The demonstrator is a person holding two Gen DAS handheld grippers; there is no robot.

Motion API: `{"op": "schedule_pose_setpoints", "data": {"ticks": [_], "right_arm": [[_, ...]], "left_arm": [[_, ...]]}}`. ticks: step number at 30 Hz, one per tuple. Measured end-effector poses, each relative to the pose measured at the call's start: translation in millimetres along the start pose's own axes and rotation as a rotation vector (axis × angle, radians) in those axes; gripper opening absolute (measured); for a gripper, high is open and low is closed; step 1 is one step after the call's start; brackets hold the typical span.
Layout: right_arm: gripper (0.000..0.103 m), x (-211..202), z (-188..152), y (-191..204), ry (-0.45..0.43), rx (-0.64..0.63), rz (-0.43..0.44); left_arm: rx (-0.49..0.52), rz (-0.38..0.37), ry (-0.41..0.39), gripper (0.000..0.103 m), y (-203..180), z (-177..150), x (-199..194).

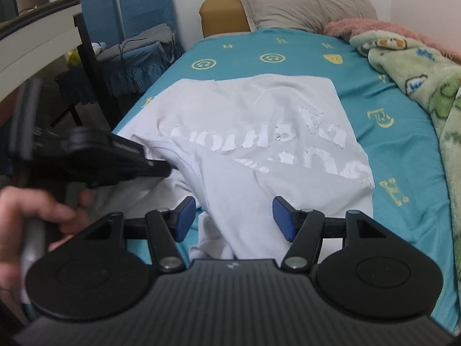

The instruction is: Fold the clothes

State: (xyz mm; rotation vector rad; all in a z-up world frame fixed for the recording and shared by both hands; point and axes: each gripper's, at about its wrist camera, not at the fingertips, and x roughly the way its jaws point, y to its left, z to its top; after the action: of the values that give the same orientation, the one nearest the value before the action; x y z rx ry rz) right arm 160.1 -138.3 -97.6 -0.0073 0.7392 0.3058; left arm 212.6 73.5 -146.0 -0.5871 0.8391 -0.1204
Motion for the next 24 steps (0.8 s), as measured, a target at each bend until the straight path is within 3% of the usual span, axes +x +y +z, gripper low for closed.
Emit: {"op": "schedule_pose_setpoints", "data": {"ticks": [6, 11, 17, 21, 24], "right_arm": [[0.063, 14, -2, 14, 0.001, -0.107, -0.024], [0.060, 24, -6, 13, 0.032, -0.150, -0.101], [0.061, 0, 9, -29, -0.095, 0.067, -0.206], [0.061, 6, 11, -72, -0.058, 0.283, -0.204], [0.061, 10, 6, -86, -0.040, 0.358, -0.196]], "left_arm": [[0.028, -0.112, -0.023, 0.000, -14, -2, -60], [0.138, -0.064, -0.043, 0.000, -27, -4, -83], [0.295, -0.008, -0.042, 0.000, -43, -12, -67], [0.451, 0.066, -0.039, 0.007, -60, -26, -43], [0.597, 0.148, -0.073, 0.015, -71, -37, -23]]}}
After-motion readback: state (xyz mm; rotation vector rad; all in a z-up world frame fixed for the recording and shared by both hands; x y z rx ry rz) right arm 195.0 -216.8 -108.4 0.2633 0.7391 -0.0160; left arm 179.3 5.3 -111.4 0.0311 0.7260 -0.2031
